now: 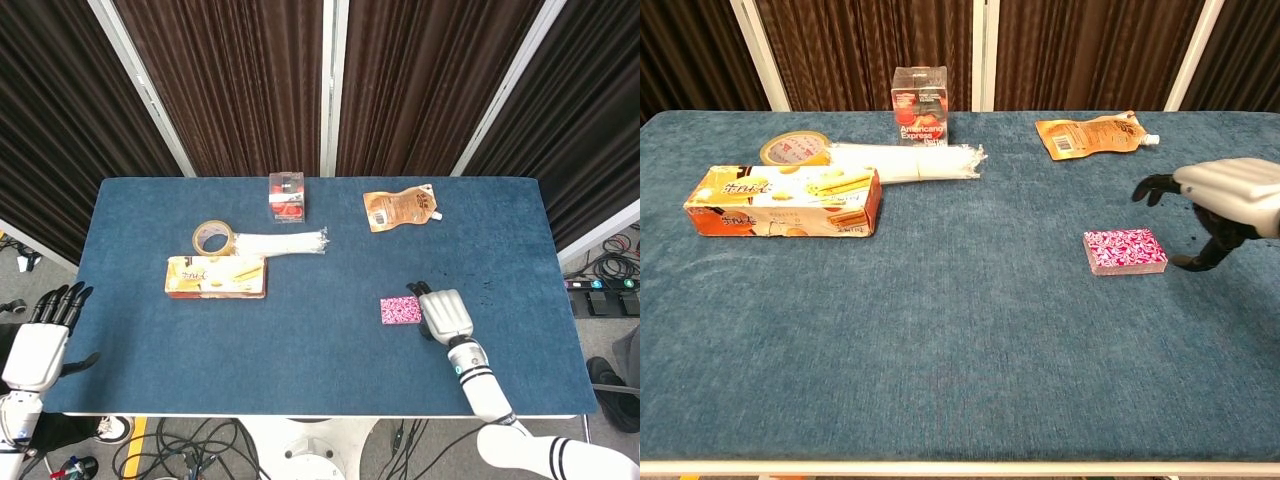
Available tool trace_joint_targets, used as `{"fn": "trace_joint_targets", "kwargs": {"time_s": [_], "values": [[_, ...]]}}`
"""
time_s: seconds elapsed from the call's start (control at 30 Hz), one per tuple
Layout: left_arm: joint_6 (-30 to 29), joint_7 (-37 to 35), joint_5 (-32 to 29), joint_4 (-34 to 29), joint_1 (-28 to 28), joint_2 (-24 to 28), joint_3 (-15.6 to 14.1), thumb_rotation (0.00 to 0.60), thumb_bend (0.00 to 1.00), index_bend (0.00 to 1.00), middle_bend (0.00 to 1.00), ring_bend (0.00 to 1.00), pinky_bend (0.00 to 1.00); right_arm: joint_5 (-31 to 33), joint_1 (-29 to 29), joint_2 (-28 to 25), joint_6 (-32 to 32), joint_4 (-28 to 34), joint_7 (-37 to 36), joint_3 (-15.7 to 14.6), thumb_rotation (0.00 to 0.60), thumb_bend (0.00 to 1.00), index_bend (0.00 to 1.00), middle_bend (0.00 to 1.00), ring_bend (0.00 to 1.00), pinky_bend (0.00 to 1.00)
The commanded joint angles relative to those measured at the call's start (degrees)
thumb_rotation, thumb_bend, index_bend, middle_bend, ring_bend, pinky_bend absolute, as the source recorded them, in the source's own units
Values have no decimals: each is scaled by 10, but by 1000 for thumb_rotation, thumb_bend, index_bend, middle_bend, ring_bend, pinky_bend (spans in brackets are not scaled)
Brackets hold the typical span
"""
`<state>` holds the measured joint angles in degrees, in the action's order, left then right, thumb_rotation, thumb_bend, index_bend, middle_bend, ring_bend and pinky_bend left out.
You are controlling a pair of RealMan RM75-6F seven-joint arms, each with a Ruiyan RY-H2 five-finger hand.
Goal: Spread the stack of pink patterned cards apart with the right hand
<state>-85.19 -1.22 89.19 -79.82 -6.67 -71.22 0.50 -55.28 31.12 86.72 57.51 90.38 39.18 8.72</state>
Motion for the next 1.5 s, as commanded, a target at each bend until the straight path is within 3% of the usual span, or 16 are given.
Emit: {"fn": "trace_joint_targets", "kwargs": {"time_s": [0.03, 0.37, 1.5], "values": [[-1, -5, -1, 4, 1, 0, 0, 600, 0, 58, 32, 0, 98, 9, 9, 14, 5, -9, 9, 0, 600, 216, 174, 209, 708, 878], [-3, -18, -3, 12, 3, 0, 0, 600, 0, 58, 32, 0, 99, 58, 37, 53, 14, -30, 51, -7, 600, 218, 200, 215, 711, 878], [-5, -37, -2, 26, 6, -3, 0, 600, 0, 62, 32, 0, 99, 68, 63, 88, 27, -67, 40, -26, 600, 243, 268, 269, 711, 878]]}}
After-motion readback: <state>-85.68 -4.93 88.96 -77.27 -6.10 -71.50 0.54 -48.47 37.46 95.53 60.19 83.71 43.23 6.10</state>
